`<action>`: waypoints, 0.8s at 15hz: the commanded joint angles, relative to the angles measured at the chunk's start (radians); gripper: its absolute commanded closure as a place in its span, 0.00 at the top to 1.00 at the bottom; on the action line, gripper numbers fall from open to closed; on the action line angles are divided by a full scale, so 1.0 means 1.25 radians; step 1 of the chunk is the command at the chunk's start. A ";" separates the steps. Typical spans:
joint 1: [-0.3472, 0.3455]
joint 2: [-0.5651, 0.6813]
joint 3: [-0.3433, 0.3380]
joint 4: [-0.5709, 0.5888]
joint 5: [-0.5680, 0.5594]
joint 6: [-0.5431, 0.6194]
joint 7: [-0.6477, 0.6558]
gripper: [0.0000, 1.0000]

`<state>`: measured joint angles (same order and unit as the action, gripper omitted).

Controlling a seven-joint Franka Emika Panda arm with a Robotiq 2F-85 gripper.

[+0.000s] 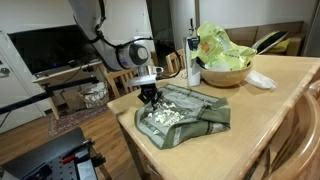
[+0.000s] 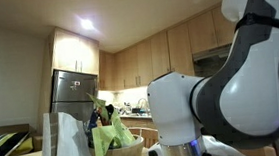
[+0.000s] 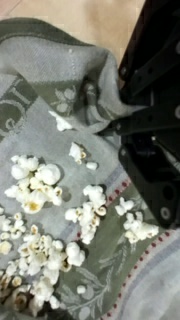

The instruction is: Move the green towel to the right then fold the green towel

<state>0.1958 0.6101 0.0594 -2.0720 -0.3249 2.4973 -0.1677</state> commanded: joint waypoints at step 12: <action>-0.029 -0.111 -0.027 -0.069 -0.028 0.001 0.018 0.06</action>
<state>0.1683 0.4711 0.0174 -2.1601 -0.3544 2.5026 -0.1488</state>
